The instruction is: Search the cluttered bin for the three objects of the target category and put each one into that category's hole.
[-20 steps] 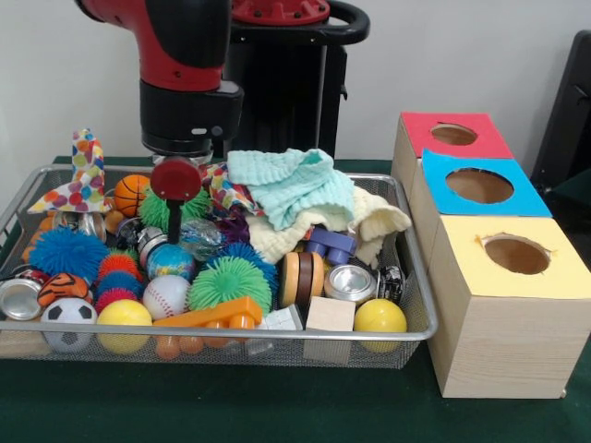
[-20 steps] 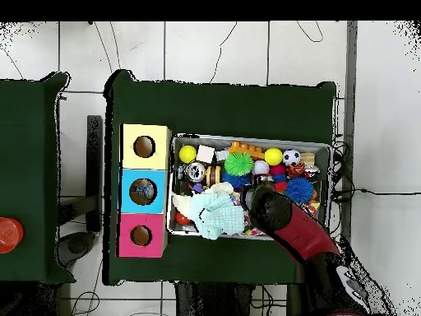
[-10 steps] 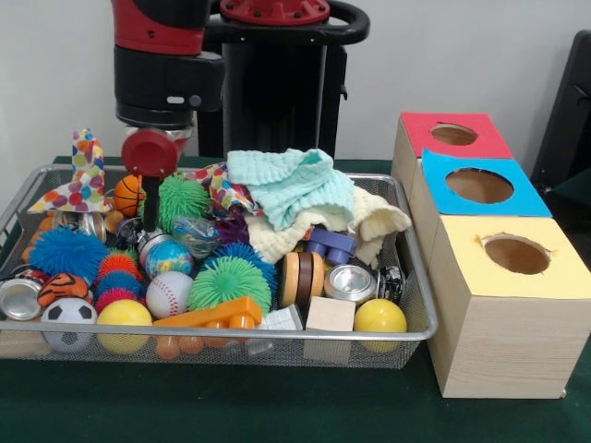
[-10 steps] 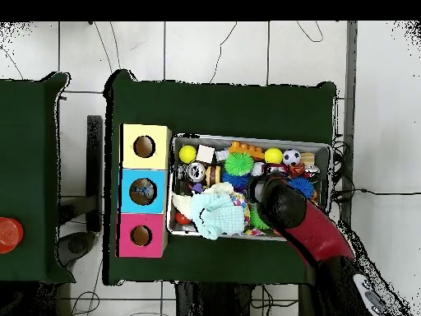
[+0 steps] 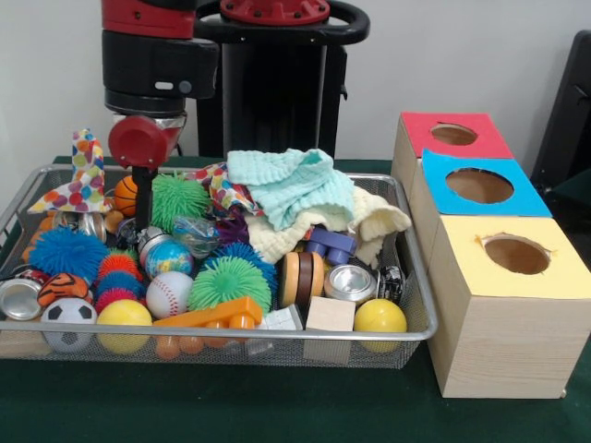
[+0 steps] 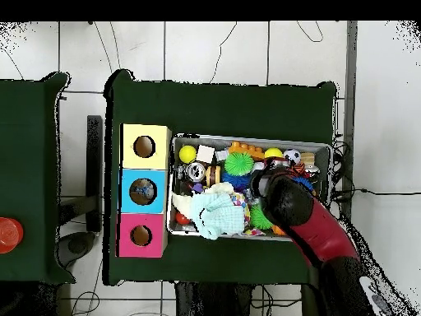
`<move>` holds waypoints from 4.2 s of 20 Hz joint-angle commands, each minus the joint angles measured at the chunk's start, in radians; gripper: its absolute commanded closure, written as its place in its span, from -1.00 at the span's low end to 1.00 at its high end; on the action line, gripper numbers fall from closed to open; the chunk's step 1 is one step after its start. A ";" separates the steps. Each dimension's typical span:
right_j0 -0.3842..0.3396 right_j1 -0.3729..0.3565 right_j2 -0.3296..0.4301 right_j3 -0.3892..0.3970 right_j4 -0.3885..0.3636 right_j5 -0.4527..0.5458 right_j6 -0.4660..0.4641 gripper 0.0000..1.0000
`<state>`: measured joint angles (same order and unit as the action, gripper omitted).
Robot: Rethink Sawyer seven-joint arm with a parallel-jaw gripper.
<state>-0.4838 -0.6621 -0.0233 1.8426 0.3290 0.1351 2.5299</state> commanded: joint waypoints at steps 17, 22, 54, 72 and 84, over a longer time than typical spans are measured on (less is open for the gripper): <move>-0.073 -0.017 0.143 0.149 0.051 0.146 0.086 1.00; -0.080 0.022 0.135 0.140 0.028 0.114 0.067 1.00; -0.042 0.072 -0.016 0.032 -0.012 0.110 0.027 1.00; -0.191 0.093 0.052 0.205 -0.183 -0.170 0.083 1.00; -0.298 0.095 0.087 0.314 -0.303 -0.315 0.136 -1.00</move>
<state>-0.7406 -0.6023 -0.0171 2.0707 0.0870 -0.1173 2.5299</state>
